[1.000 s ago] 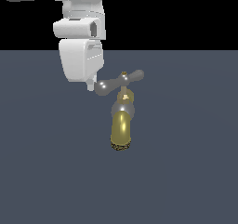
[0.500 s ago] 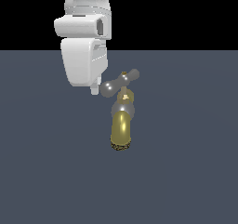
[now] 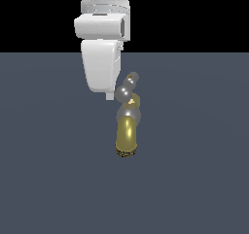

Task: Turn on the faucet by rotating a designated handle.

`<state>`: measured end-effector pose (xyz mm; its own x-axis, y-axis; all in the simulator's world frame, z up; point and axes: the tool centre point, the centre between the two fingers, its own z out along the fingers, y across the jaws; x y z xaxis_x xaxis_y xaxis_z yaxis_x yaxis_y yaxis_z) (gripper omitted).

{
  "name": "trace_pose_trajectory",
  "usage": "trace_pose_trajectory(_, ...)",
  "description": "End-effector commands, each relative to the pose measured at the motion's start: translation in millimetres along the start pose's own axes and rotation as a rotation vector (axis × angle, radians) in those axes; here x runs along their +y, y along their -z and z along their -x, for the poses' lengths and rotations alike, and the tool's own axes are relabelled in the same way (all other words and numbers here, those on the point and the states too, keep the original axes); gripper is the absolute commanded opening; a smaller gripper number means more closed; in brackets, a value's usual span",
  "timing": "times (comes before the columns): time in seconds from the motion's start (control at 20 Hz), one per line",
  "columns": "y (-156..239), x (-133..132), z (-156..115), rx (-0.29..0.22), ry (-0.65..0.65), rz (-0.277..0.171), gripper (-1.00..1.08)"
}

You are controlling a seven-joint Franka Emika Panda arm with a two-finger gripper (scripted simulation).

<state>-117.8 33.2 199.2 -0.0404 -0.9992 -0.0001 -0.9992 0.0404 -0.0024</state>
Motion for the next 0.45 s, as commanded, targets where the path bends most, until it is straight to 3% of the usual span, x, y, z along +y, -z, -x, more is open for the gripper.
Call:
trace_pose_trajectory(0.0,-0.4,0.8,-32.3,0.0,-0.041,0.001,-1.0)
trace_pose_trajectory(0.4,-0.6,7.1,-74.3,0.0,-0.049,0.002,-1.0)
